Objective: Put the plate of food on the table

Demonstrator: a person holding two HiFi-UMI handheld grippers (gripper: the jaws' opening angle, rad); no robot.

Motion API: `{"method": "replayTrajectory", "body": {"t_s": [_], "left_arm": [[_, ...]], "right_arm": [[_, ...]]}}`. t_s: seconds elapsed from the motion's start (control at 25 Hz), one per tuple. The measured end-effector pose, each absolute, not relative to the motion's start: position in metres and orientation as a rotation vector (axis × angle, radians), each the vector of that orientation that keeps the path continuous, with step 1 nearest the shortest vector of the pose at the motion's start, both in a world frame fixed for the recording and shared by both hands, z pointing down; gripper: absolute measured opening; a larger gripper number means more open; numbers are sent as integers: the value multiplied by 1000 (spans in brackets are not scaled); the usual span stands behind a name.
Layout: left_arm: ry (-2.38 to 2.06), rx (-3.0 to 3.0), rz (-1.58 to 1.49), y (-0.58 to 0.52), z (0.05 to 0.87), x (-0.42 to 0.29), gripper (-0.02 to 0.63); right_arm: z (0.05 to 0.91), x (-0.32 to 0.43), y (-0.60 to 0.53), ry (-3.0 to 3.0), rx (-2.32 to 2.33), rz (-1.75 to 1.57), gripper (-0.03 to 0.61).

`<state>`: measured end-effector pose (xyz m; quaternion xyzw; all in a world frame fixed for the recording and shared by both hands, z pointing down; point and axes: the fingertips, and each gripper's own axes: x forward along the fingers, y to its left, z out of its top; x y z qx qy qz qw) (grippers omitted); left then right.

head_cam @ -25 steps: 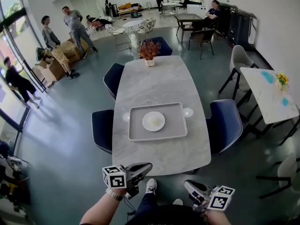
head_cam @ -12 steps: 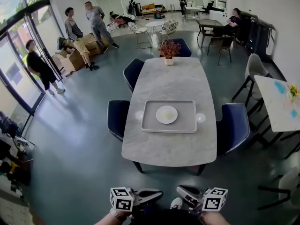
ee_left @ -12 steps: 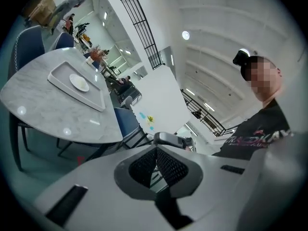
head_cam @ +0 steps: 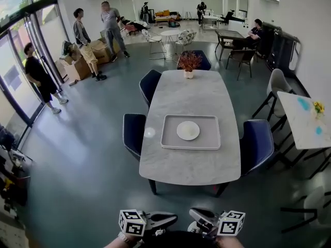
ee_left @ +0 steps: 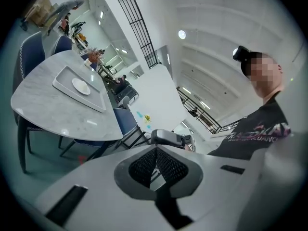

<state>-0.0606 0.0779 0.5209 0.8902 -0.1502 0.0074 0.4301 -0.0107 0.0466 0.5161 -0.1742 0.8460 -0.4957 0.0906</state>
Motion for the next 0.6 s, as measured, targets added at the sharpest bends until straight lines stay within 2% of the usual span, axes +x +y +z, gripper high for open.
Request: {"method": "replayTrajectory", "body": {"t_s": [0.24, 0.6], "left_arm": [[-371, 2248, -3, 62, 506, -98, 9], [-297, 2223, -30, 84, 510, -86, 8]], "right_arm": [[507, -31, 56, 2524, -549, -1435, 11], [514, -35, 71, 2506, -592, -1442, 11]]}}
